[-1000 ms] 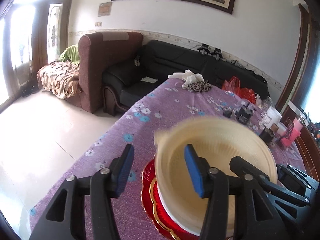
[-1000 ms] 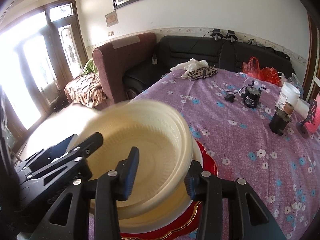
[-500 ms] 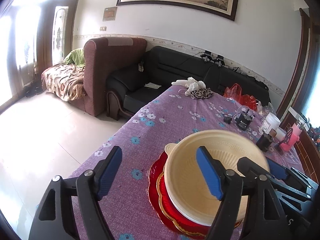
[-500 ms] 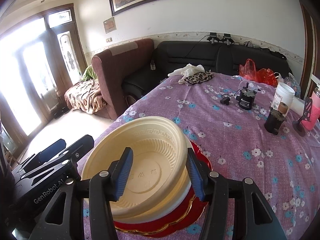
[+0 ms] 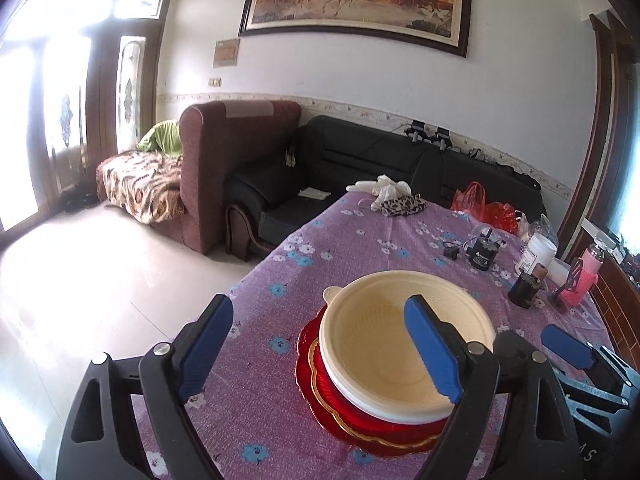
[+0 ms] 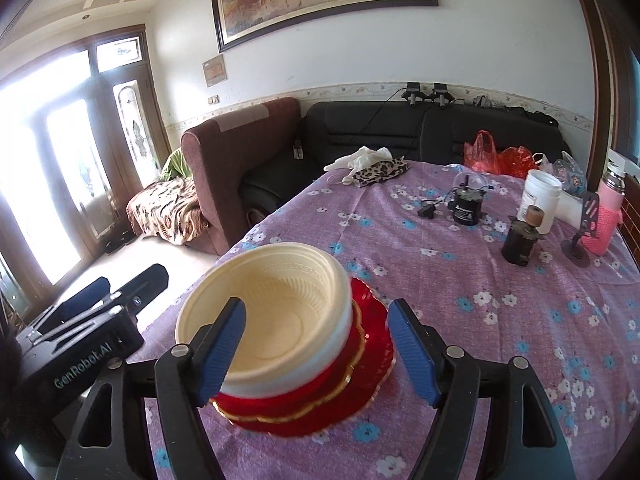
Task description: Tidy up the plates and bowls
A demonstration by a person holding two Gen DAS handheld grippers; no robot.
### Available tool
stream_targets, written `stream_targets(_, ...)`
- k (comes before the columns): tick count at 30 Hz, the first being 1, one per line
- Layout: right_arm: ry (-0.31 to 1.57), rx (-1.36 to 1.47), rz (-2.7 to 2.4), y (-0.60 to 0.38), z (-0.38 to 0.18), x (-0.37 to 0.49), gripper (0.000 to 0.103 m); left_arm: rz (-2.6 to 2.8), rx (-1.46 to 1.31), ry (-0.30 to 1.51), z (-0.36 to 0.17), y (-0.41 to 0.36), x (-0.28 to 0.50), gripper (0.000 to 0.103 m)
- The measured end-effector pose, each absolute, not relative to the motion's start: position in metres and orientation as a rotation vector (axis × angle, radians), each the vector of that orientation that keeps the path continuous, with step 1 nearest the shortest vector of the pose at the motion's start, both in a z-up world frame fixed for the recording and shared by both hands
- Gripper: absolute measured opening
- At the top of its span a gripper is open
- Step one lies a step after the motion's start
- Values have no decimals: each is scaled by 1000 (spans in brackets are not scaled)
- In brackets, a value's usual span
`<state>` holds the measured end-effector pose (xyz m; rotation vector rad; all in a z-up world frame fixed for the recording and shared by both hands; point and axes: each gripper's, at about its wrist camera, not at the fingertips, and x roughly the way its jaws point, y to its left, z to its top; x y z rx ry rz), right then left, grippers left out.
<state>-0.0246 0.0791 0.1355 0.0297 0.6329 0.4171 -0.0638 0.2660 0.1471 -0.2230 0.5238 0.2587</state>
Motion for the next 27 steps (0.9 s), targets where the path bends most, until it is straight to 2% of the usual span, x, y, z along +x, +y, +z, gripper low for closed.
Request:
stream_targets(9, 603, 43, 379, 41, 135, -53, 85, 351, -157, 325, 177, 233, -110, 103)
stream_targets(17, 584, 55, 344, 9, 130, -75, 87, 392, -130, 126, 200, 203, -153, 103)
stream_targets(27, 549, 26, 316, -2, 125, -98, 91, 427, -67, 75, 202, 169, -172, 103)
